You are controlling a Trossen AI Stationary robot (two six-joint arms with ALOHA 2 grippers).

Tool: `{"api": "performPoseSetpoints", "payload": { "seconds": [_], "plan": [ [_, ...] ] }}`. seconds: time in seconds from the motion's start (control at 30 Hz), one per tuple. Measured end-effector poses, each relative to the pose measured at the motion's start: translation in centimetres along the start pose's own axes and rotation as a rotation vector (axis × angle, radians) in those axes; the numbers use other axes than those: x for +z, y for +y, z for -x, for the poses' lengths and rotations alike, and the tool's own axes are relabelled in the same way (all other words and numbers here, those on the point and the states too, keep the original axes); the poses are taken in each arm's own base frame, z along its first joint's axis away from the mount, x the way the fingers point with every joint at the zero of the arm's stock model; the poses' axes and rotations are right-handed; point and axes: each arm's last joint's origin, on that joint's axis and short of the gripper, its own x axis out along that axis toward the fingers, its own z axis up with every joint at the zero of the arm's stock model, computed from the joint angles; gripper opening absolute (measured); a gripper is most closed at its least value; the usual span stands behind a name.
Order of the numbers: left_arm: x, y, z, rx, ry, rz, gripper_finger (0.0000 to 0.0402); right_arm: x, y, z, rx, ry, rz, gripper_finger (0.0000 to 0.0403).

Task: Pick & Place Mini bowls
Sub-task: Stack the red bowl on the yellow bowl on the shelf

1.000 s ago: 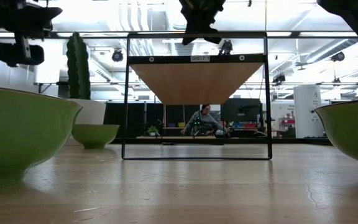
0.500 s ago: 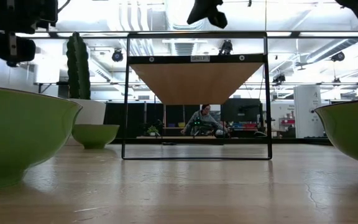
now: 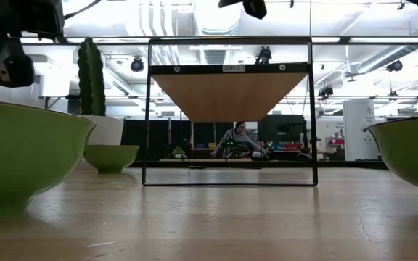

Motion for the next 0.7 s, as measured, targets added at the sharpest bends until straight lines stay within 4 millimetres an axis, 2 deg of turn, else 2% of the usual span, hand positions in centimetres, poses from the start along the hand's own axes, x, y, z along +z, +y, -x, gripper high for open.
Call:
{"api": "performPoseSetpoints", "payload": {
  "seconds": [0.2, 0.47, 0.7],
  "plan": [
    [-0.3, 0.0, -1.4, 0.021, 0.105, -0.048, 0.0100, -0.1, 0.5, -0.1, 0.011, 0.000, -0.019, 0.0008],
    [-0.9, 1.1, -2.4, 0.164, 0.210, -0.136, 0.0100, -0.1, 0.6, -0.1, 0.015, -0.007, -0.019, 0.0009],
    [-1.0, 1.4, -2.8, 0.193, 0.225, -0.072, 0.0100, 0.0, 0.7, -0.1, 0.018, -0.013, -0.018, 0.0008]
  ]
}}
